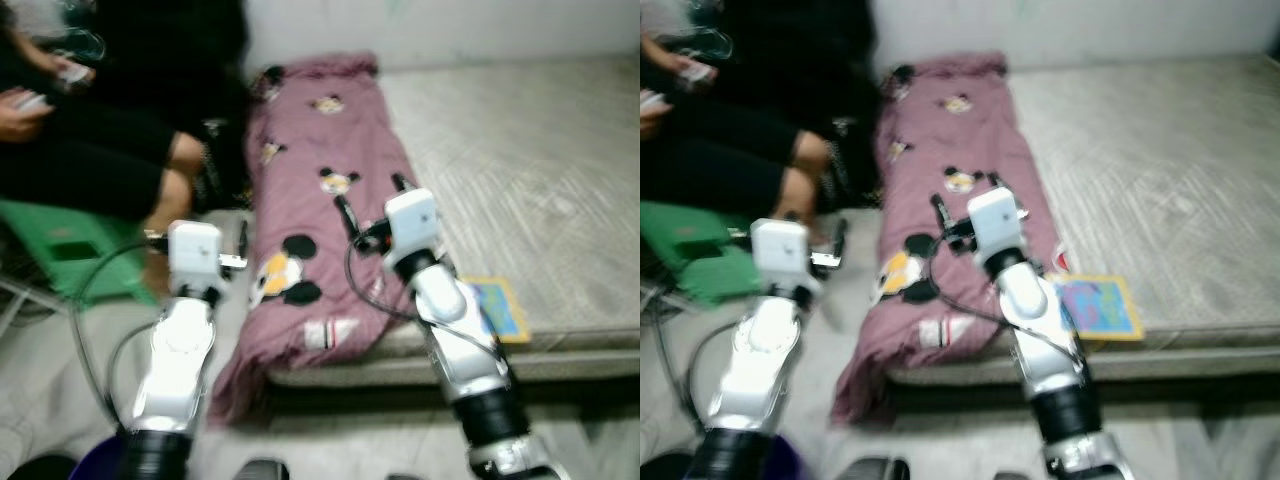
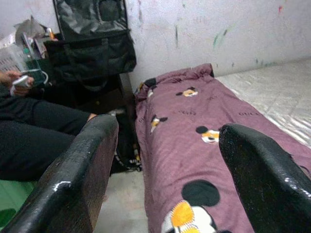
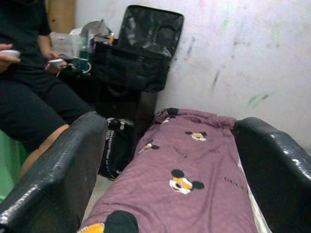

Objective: Clean up the room

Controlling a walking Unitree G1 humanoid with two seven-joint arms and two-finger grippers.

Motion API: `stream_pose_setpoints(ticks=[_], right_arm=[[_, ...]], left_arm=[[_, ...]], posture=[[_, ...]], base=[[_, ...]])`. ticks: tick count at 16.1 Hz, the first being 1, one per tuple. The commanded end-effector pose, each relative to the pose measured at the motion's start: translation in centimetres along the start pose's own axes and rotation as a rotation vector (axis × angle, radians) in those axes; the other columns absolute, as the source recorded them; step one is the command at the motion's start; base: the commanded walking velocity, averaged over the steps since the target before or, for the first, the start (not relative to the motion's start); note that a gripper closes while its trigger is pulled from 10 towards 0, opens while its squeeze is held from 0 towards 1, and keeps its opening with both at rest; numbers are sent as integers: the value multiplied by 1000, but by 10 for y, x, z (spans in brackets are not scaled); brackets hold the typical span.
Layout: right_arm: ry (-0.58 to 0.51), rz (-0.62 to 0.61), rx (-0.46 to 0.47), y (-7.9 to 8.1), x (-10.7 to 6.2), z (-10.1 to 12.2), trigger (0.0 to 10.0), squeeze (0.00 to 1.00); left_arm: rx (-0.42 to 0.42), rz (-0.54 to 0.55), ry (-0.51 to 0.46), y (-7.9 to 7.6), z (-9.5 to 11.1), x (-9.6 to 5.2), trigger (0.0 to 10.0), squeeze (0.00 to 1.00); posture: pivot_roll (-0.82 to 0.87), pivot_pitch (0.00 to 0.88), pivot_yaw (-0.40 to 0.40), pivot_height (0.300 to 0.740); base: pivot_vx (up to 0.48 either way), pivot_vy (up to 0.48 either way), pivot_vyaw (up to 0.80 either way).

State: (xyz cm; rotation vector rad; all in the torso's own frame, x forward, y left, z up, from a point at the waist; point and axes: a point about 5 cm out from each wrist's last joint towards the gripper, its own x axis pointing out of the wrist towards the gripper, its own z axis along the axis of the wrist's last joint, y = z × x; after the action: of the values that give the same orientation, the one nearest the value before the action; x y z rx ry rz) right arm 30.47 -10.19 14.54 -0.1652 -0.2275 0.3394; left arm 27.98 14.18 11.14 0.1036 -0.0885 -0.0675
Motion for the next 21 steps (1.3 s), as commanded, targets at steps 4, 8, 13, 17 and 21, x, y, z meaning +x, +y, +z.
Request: stream_pose_setpoints(ticks=[4, 8, 13, 17, 21], right_arm=[[26, -12, 10, -1, -2, -9, 10000, 0], [36, 98, 26, 15, 9, -12, 10000, 0], [47, 117, 51, 20, 9, -16, 10000, 0], [70, 94, 56, 17, 1, -22, 10000, 0], [81, 52, 55, 12, -5, -25, 10000, 0]], left_arm=[[28, 46, 11, 14, -3, -3, 10000, 0], [20, 146, 24, 27, -9, -17, 10000, 0], [11, 157, 57, 23, -16, -27, 10000, 0], [-19, 103, 66, 17, -16, -23, 10000, 0], [-40, 37, 55, 9, -14, -21, 10000, 0]], posture=[[-53, 0, 40, 740], [15, 0, -42, 740], [25, 0, -53, 740], [0, 0, -32, 740], [-23, 0, -7, 740]], base=[[0, 0, 0], [0, 0, 0], [0, 0, 0], [0, 0, 0], [0, 0, 0]])
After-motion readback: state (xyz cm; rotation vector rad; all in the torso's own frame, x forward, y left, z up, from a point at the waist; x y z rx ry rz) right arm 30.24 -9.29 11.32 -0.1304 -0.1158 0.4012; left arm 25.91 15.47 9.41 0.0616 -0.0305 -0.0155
